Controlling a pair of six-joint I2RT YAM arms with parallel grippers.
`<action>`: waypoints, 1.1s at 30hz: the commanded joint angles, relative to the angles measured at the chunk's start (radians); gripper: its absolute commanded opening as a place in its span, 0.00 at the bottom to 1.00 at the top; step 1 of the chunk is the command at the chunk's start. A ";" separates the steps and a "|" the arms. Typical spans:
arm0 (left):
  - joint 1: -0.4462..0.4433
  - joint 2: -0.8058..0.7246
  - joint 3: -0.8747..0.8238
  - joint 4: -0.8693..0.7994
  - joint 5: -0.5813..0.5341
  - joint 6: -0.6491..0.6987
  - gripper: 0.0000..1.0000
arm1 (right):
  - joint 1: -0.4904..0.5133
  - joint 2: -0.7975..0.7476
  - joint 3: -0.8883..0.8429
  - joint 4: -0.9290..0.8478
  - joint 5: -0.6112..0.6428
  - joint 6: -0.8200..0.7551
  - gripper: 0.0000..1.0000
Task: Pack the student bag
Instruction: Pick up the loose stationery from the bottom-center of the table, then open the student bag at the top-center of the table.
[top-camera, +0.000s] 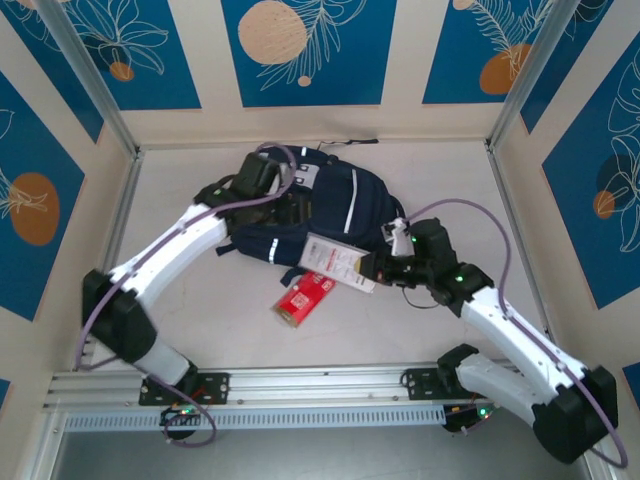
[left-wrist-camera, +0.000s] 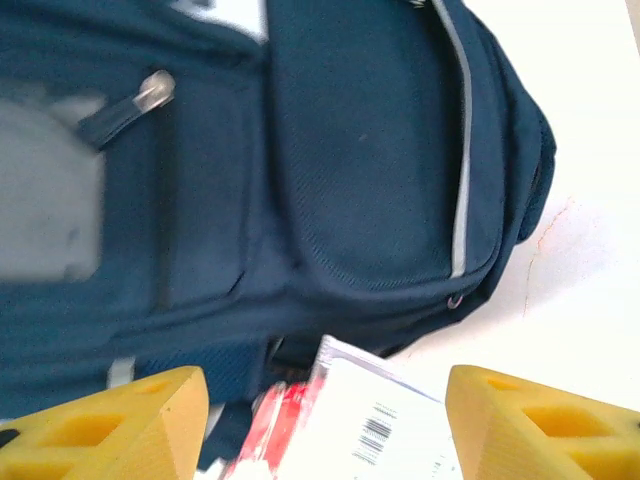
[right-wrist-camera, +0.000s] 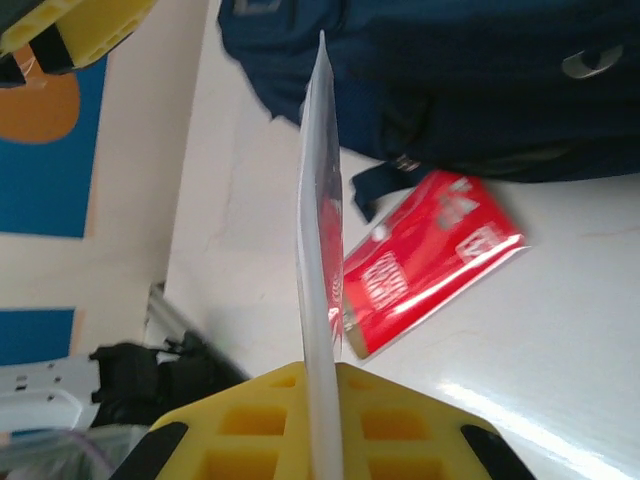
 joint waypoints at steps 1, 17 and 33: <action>-0.041 0.161 0.205 -0.144 -0.028 0.124 0.64 | -0.056 -0.100 -0.003 -0.178 0.146 -0.072 0.00; -0.112 0.698 0.847 -0.280 0.019 0.117 0.63 | -0.263 -0.388 0.030 -0.369 0.382 -0.138 0.01; -0.129 0.836 0.888 -0.179 0.116 0.048 0.38 | -0.273 -0.392 0.020 -0.350 0.354 -0.126 0.02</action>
